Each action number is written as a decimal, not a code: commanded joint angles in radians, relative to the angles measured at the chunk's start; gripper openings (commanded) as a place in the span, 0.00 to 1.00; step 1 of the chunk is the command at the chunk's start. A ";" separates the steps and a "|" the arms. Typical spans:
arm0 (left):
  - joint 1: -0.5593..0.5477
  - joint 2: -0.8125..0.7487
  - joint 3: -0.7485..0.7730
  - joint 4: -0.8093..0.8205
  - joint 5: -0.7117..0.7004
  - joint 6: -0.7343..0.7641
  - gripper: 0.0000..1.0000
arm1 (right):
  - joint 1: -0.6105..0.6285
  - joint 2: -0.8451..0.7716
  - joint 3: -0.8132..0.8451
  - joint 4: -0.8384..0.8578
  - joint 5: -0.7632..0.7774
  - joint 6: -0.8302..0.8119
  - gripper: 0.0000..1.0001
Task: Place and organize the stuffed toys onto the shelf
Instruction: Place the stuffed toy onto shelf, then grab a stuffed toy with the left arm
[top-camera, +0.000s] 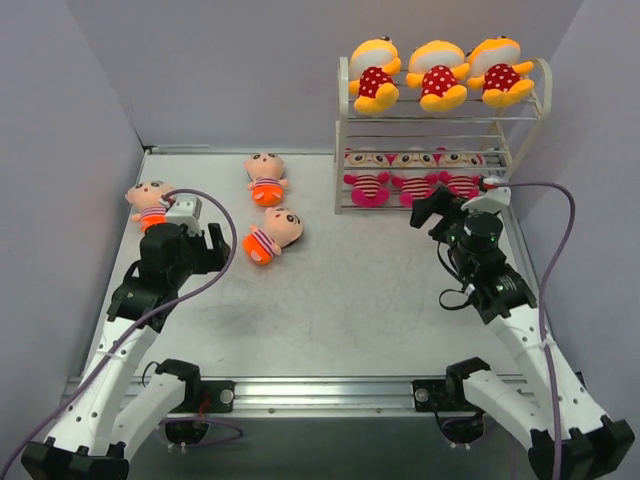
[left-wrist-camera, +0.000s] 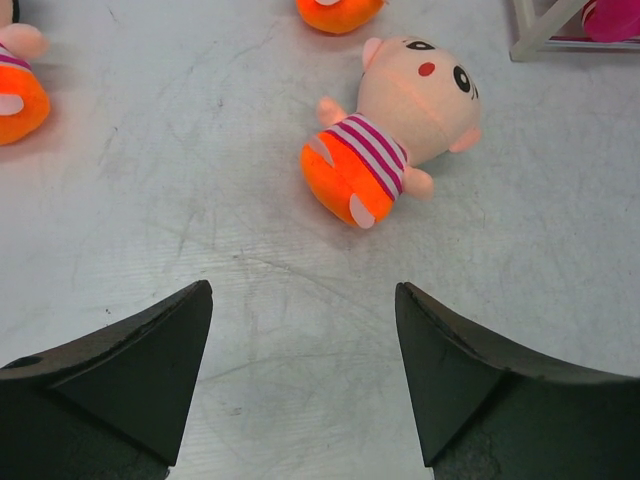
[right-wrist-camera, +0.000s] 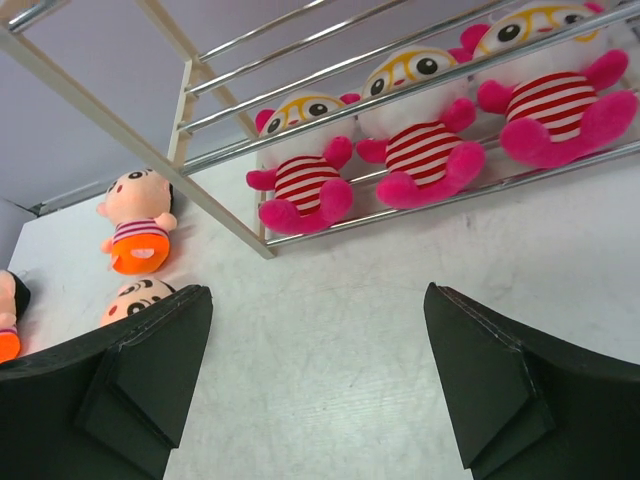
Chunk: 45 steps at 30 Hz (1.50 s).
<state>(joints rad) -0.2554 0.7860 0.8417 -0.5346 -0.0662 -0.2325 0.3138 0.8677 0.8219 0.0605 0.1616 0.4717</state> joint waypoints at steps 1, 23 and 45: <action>0.013 0.025 -0.001 0.016 0.035 -0.005 0.83 | -0.005 -0.085 0.049 -0.128 0.058 -0.084 0.91; 0.111 0.605 0.322 0.067 0.436 0.030 0.93 | -0.005 -0.343 -0.024 -0.188 -0.076 -0.122 1.00; 0.001 1.084 0.533 0.199 0.531 0.116 0.81 | -0.007 -0.358 -0.053 -0.180 -0.151 -0.110 0.98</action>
<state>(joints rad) -0.2085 1.8874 1.3907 -0.4374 0.4786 -0.0856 0.3134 0.4911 0.7738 -0.1574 0.0502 0.3649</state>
